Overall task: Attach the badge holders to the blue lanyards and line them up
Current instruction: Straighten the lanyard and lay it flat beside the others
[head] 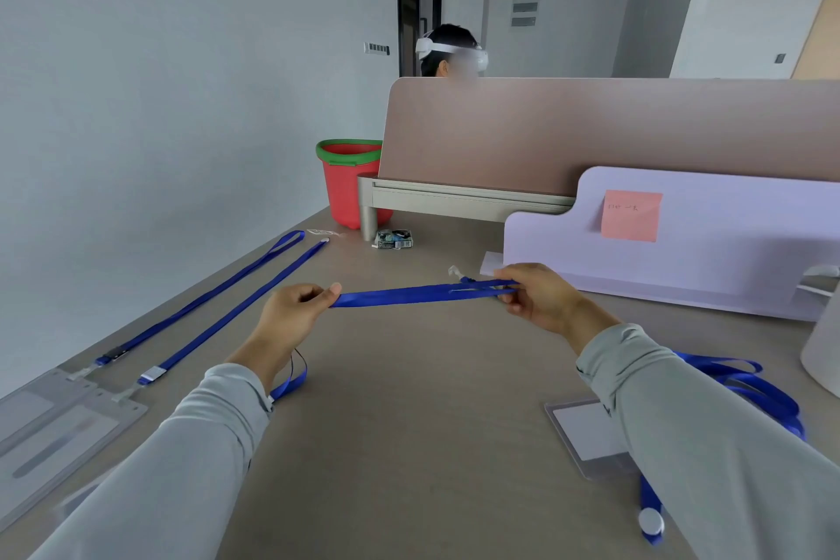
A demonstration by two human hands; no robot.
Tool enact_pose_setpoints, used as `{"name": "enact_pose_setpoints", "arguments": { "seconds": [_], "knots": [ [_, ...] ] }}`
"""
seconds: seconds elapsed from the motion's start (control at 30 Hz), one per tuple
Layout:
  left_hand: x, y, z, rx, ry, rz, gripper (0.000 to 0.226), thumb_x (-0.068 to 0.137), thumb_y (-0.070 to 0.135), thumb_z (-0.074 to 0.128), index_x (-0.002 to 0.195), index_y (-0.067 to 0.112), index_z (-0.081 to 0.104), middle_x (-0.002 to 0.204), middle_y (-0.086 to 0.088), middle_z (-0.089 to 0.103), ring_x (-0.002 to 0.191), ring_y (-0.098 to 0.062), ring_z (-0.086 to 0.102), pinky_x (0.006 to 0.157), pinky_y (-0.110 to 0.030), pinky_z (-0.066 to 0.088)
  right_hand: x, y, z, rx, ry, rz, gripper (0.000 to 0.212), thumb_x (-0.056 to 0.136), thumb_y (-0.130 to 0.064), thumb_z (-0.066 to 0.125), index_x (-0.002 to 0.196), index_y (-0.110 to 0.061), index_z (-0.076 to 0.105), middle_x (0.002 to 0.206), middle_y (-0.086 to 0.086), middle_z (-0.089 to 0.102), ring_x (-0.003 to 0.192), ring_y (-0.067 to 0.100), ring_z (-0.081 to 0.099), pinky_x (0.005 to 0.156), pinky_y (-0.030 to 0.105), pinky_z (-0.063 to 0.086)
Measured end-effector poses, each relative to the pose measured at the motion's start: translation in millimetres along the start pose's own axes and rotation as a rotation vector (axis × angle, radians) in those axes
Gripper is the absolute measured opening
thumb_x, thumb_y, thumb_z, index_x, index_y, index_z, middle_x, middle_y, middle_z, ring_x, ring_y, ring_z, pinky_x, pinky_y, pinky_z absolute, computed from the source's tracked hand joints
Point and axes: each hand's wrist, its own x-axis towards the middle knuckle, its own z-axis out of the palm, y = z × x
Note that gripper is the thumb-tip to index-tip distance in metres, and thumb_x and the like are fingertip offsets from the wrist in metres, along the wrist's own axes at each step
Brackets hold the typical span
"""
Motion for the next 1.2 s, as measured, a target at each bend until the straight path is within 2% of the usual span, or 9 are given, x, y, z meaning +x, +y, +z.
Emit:
{"name": "enact_pose_setpoints", "arguments": {
  "seconds": [0.13, 0.2, 0.33, 0.43, 0.63, 0.8, 0.97, 1.13, 1.2],
  "knots": [
    [0.6, 2.7, 0.8, -0.017, -0.005, 0.002, 0.042, 0.090, 0.037, 0.054, 0.089, -0.004, 0.061, 0.052, 0.001, 0.027, 0.047, -0.013, 0.025, 0.049, -0.024, 0.025, 1.7, -1.1, -4.2, 0.400, -0.003, -0.038, 0.041, 0.091, -0.016, 0.051, 0.050, -0.016, 0.053, 0.065, 0.002, 0.037, 0.043, 0.009, 0.040, 0.037, 0.017, 0.031],
    [-0.4, 3.8, 3.9, 0.004, -0.017, 0.009, 0.042, 0.090, 0.036, 0.055, 0.089, -0.005, 0.062, 0.053, 0.000, 0.030, 0.048, -0.013, 0.026, 0.049, -0.024, 0.026, 3.0, -3.8, -3.0, 0.549, -0.005, -0.075, 0.036, 0.090, -0.020, 0.054, 0.054, -0.016, 0.050, 0.067, 0.002, 0.043, 0.041, 0.007, 0.041, 0.036, 0.017, 0.031],
    [-1.6, 3.0, 6.7, 0.027, -0.052, -0.003, 0.037, 0.090, 0.037, 0.055, 0.090, 0.002, 0.067, 0.053, 0.000, 0.031, 0.048, -0.013, 0.027, 0.050, -0.025, 0.026, 0.5, -9.4, 1.2, 0.662, -0.021, -0.091, 0.032, 0.092, -0.024, 0.052, 0.061, -0.015, 0.050, 0.051, -0.004, 0.050, 0.038, 0.008, 0.041, 0.037, 0.017, 0.032],
    [-3.1, 2.0, 6.7, 0.013, -0.071, -0.013, 0.034, 0.090, 0.036, 0.055, 0.090, 0.004, 0.068, 0.051, 0.001, 0.030, 0.047, -0.012, 0.026, 0.049, -0.025, 0.025, -1.1, -10.3, 2.7, 0.703, -0.043, -0.092, 0.037, 0.092, -0.022, 0.049, 0.056, -0.016, 0.053, 0.056, -0.003, 0.052, 0.039, 0.010, 0.044, 0.037, 0.017, 0.034],
    [-5.7, 4.4, 5.5, 0.006, -0.085, 0.007, 0.034, 0.090, 0.037, 0.054, 0.083, 0.005, 0.065, 0.052, 0.001, 0.031, 0.048, -0.012, 0.027, 0.049, -0.024, 0.027, -0.5, -6.6, 0.5, 0.637, -0.047, -0.085, 0.032, 0.095, -0.023, 0.046, 0.064, -0.015, 0.045, 0.048, -0.003, 0.044, 0.038, 0.008, 0.038, 0.037, 0.016, 0.032],
    [-5.1, 7.3, 2.5, -0.042, -0.049, 0.051, 0.035, 0.090, 0.036, 0.055, 0.068, 0.009, 0.050, 0.053, 0.000, 0.028, 0.049, -0.012, 0.026, 0.051, -0.025, 0.028, 2.6, -1.1, -3.1, 0.611, 0.069, -0.046, 0.020, 0.094, -0.019, 0.050, 0.076, -0.013, 0.055, 0.055, -0.003, 0.054, 0.045, 0.006, 0.048, 0.046, 0.012, 0.045],
    [-5.3, 6.7, 1.3, -0.046, -0.056, 0.049, 0.035, 0.090, 0.036, 0.055, 0.069, 0.009, 0.048, 0.054, -0.001, 0.029, 0.050, -0.012, 0.026, 0.052, -0.025, 0.028, 2.9, 0.1, -3.3, 0.621, 0.117, 0.013, 0.022, 0.090, -0.011, 0.051, 0.068, -0.009, 0.051, 0.058, 0.002, 0.052, 0.046, 0.010, 0.053, 0.048, 0.016, 0.051],
    [-3.4, 1.6, -3.2, -0.038, -0.031, 0.011, 0.035, 0.089, 0.039, 0.055, 0.071, 0.010, 0.049, 0.054, -0.001, 0.028, 0.049, -0.012, 0.024, 0.052, -0.026, 0.027, 7.0, 4.8, -2.7, 0.179, 0.158, -0.053, 0.015, 0.091, -0.009, 0.055, 0.077, -0.006, 0.059, 0.072, 0.006, 0.060, 0.064, 0.011, 0.061, 0.065, 0.016, 0.056],
    [-3.1, -0.8, -4.3, -0.033, -0.029, -0.003, 0.036, 0.088, 0.039, 0.056, 0.075, 0.005, 0.056, 0.054, -0.001, 0.028, 0.049, -0.012, 0.024, 0.051, -0.026, 0.026, 9.7, 7.6, -3.0, 0.081, 0.160, -0.065, 0.011, 0.090, -0.009, 0.057, 0.081, -0.005, 0.060, 0.074, 0.008, 0.062, 0.067, 0.013, 0.064, 0.065, 0.016, 0.057]
  ]
}}
